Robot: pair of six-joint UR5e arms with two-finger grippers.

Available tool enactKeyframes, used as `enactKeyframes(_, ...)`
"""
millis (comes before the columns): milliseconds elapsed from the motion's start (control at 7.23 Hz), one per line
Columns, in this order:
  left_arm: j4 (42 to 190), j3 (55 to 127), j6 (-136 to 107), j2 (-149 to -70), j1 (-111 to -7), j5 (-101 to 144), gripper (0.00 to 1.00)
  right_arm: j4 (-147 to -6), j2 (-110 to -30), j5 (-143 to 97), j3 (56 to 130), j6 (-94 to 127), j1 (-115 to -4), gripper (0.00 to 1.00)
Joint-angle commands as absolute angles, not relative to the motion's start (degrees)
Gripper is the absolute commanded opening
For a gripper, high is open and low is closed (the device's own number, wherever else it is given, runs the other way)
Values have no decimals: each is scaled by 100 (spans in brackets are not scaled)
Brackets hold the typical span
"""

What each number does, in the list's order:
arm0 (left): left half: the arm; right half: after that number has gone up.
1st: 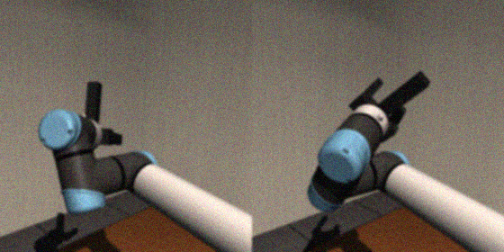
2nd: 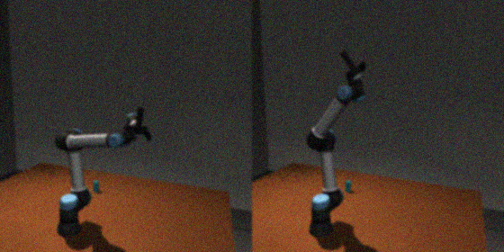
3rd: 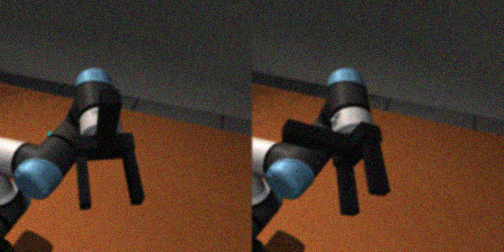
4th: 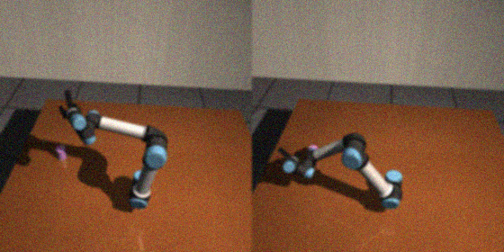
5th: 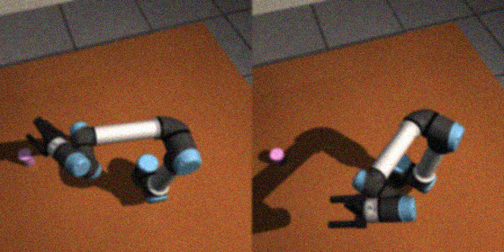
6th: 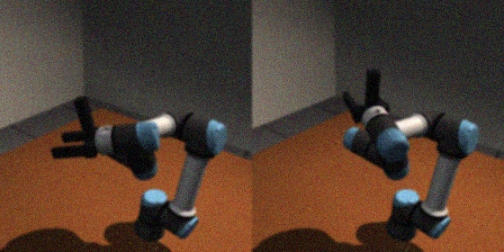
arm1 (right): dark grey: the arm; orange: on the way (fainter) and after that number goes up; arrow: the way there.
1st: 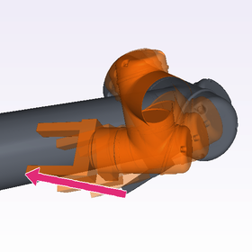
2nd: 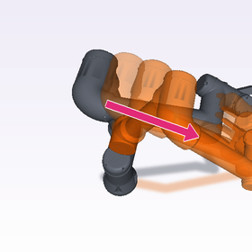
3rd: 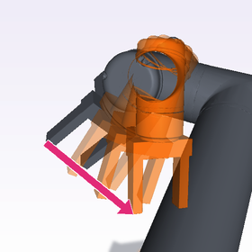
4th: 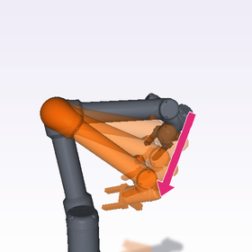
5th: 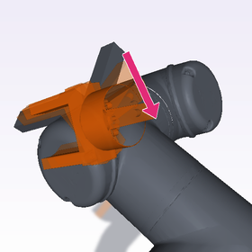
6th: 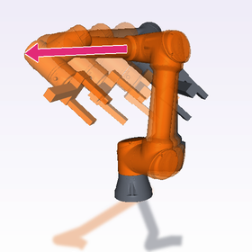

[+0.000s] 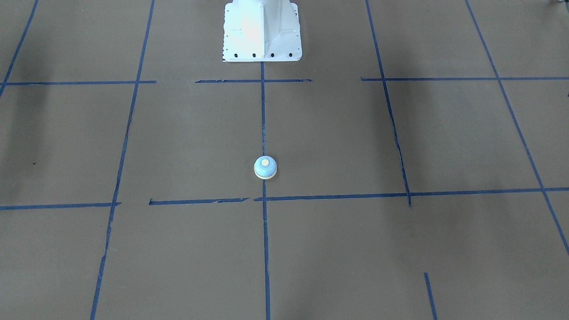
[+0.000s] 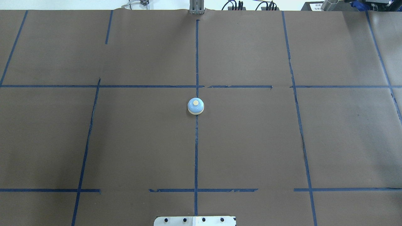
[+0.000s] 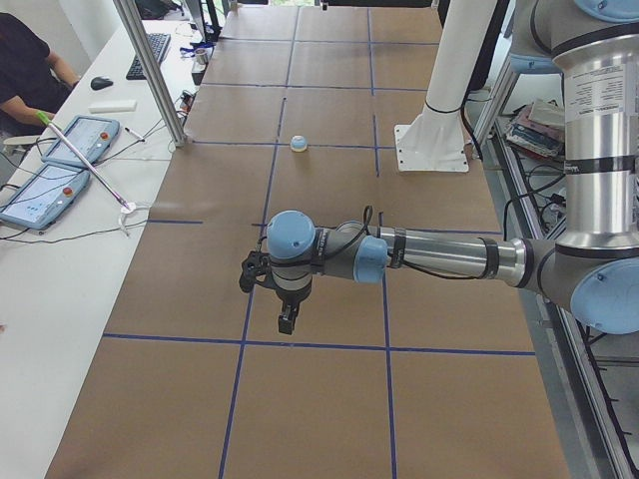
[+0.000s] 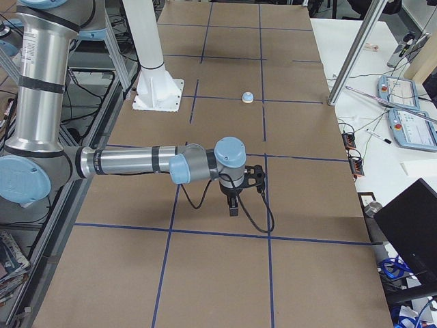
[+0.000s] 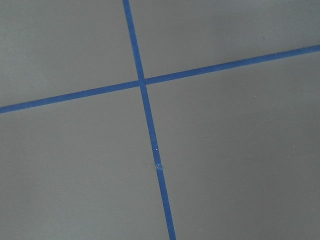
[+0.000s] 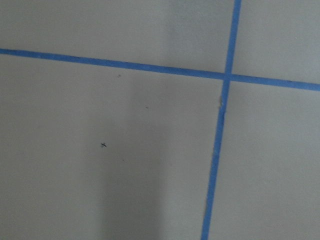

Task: Place and press bell with both arms

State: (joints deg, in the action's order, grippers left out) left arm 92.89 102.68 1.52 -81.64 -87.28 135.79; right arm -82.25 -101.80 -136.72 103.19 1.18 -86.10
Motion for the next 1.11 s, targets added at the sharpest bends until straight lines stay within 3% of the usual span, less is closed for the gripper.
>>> enactKeyframes(0, 9290, 10327, 97, -8033, -8719, 13588, 100, -8315, -10231, -13834, 9732, -903, -9035, 100)
enactKeyframes(969, 8446, 10749, -35, -8069, -8675, 13518, 100, -8886, -9721, -13685, 9773, -853, -8710, 100)
